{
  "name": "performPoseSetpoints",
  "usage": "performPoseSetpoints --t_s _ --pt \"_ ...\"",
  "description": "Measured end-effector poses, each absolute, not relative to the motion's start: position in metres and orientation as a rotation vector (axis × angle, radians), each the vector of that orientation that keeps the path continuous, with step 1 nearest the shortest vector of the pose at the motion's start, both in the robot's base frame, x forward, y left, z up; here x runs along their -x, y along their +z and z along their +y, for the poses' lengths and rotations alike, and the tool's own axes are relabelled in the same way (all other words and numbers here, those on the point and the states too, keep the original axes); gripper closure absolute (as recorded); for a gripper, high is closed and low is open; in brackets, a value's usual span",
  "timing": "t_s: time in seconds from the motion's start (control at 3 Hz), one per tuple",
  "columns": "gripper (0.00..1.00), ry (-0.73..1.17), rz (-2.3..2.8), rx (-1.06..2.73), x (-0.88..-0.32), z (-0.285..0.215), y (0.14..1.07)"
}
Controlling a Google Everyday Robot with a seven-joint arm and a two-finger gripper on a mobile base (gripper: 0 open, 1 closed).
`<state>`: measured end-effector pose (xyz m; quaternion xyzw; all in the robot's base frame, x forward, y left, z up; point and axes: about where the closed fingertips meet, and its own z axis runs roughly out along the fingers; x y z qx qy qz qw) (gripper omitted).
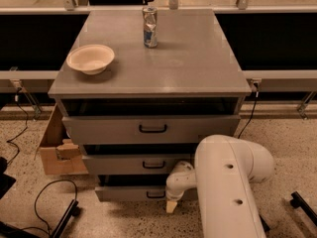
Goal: Open bottom drawer
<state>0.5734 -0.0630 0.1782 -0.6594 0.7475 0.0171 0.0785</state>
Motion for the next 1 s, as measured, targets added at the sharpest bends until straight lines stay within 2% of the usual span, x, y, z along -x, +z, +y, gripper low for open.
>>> performPoseSetpoints --t_s 1.0 --pt "0.94 -0.044 2.282 1.944 -0.554 -0.089 0.211"
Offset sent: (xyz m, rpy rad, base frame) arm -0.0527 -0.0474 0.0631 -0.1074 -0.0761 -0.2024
